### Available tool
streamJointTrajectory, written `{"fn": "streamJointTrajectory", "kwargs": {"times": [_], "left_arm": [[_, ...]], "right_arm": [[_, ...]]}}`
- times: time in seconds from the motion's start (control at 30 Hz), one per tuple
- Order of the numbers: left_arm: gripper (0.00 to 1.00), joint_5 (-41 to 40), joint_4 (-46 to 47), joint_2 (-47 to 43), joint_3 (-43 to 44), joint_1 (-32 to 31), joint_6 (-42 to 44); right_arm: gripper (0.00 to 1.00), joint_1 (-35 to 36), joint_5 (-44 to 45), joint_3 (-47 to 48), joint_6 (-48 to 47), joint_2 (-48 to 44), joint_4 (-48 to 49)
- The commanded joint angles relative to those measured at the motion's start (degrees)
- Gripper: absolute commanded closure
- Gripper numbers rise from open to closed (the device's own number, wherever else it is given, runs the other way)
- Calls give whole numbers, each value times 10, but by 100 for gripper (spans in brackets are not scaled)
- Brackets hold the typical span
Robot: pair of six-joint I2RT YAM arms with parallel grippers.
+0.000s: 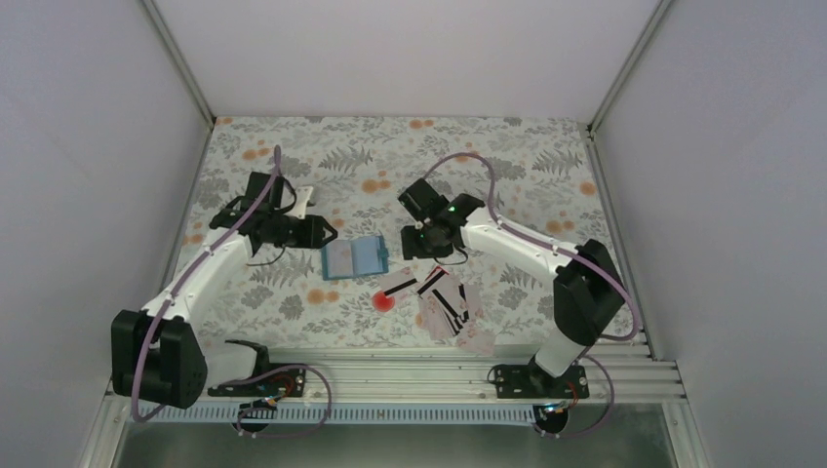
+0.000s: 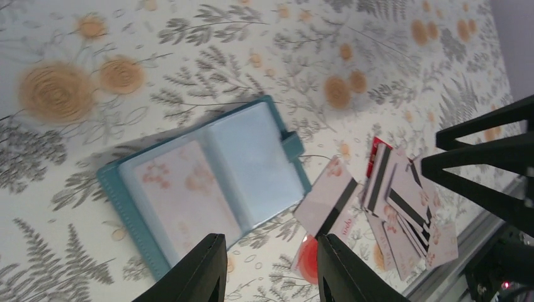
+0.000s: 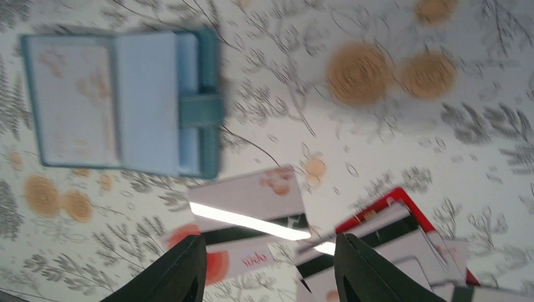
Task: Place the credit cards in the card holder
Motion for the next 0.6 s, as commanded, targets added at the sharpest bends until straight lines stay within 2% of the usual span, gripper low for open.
{"fn": "streamJointTrajectory", "kwargs": {"times": [0.0, 0.1, 0.17, 0.37, 0.57], "left_arm": [[62, 14, 15, -17, 12, -34, 28], [61, 12, 24, -28, 14, -69, 31], [56, 13, 30, -37, 13, -84, 32], [34, 36, 40, -61, 0, -106, 44], [17, 52, 39, -80, -6, -113, 53]], "right_arm": [[47, -2, 28, -55, 50, -49, -16], [47, -2, 20, -97, 61, -75, -17], [44, -2, 9, -132, 61, -95, -15], [34, -1, -15, -193, 46, -118, -13], [23, -1, -11, -228, 3, -106, 9]]}}
